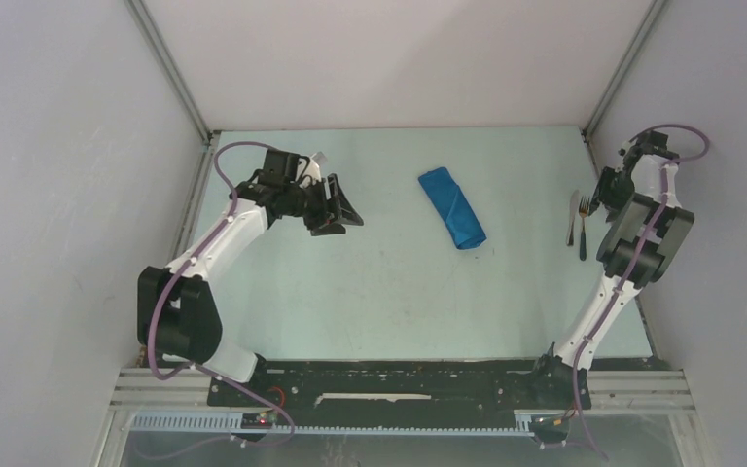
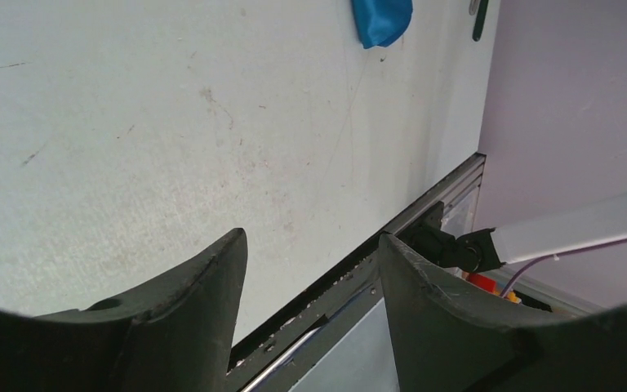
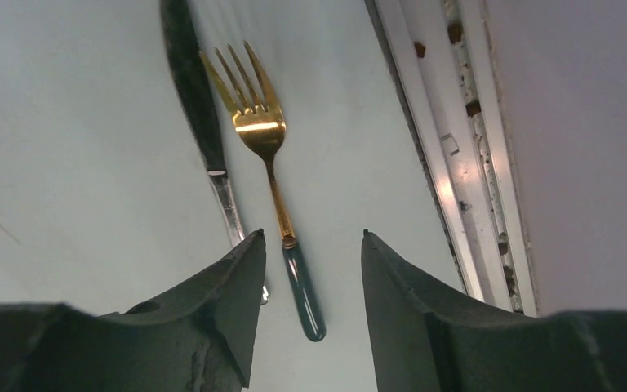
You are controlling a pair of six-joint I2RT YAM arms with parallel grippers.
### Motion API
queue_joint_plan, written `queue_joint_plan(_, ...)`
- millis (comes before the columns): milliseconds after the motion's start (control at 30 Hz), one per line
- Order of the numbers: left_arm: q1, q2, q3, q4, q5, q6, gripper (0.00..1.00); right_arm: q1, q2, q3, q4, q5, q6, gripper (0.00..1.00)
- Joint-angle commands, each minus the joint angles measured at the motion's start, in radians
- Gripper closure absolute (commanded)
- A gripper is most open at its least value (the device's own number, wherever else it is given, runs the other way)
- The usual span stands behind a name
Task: Fold the napkin into a case and place the utensils inside
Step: Pick up the fork from the corner of the board.
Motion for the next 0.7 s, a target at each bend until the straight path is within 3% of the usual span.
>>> queue_joint_plan(0, 0.004, 0.003, 0.0, 0.037, 0.055, 0.0, 0.34, 0.005, 0.04, 0.033, -0.042, 0.025, -0.047, 0.45)
queue_joint_plan(367, 0.018, 0.012, -0.009, 0.055, 0.064, -0.007, 0.34, 0.072, 0.157, 0.088, -0.063, 0.14, -0.075, 0.56)
queue_joint_plan(500, 0.019, 0.013, -0.01, 0.057, 0.068, -0.007, 0.34, 0.098, 0.167, 0.069, -0.067, 0.222, -0.091, 0.69)
queue_joint_plan(667, 0.022, 0.012, -0.016, 0.065, 0.078, -0.01, 0.34, 0.095, 0.181, 0.051, -0.059, 0.146, -0.092, 0.73)
